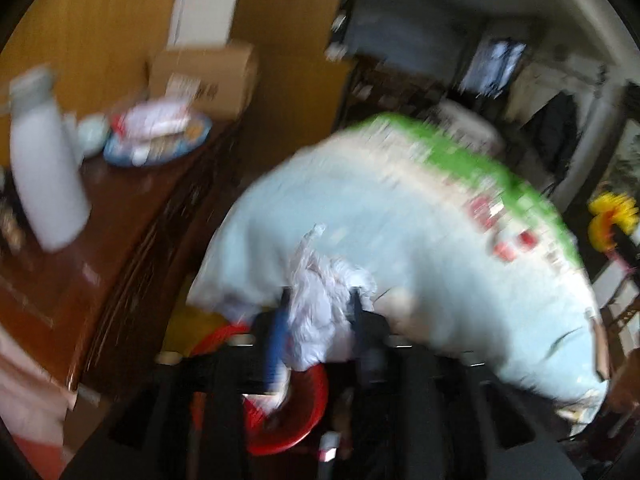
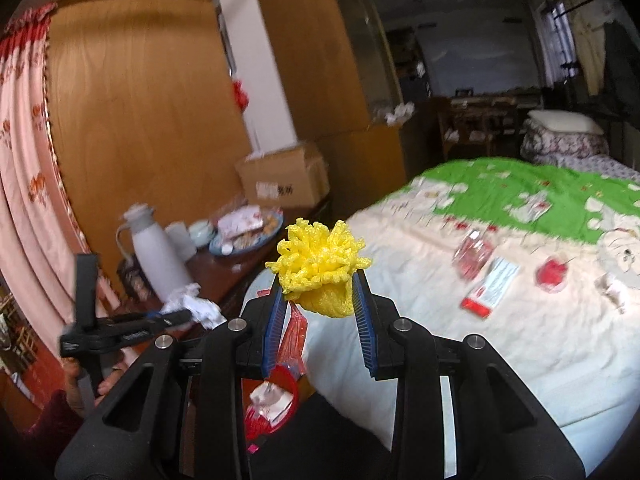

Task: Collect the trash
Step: 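Carry white plastic and yellow mesh to the red wastebasket and open both tools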

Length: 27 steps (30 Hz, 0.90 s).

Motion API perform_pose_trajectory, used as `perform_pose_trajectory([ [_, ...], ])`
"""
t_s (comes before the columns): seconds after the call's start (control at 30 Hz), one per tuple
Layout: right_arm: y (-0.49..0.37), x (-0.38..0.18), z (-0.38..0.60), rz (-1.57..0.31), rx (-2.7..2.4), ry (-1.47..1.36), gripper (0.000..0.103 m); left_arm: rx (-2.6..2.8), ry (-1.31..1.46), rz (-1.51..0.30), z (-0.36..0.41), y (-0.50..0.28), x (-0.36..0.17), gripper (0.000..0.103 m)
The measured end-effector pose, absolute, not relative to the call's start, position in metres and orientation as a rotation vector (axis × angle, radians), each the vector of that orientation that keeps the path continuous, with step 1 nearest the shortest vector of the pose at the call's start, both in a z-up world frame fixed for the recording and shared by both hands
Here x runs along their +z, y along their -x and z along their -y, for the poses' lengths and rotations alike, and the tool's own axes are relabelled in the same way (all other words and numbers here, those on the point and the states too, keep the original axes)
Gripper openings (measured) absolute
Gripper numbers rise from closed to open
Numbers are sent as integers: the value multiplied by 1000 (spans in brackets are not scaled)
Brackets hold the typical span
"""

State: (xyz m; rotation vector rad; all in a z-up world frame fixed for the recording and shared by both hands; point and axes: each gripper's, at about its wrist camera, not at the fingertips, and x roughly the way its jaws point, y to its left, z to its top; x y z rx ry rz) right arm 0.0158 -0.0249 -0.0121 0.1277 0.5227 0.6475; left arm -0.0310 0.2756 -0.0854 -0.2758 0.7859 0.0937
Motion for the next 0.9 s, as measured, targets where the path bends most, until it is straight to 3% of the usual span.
perform_pose_trajectory([
  [0.27,-36,-53,-44,-722,742,-63,34,230,318,-813,-320,38,-122,94],
  [0.57,-35,-103,-157,-947,944,77,36,360,475,-817,-381,53,-146,97],
  [0.8,-27,-123,-202,-1026,1017,161,56,383,515,-827,-400,58,-164,97],
  [0.9,-33,-122,-196,-1034,991,129,59,384,496,-833,-397,56,-166,97],
])
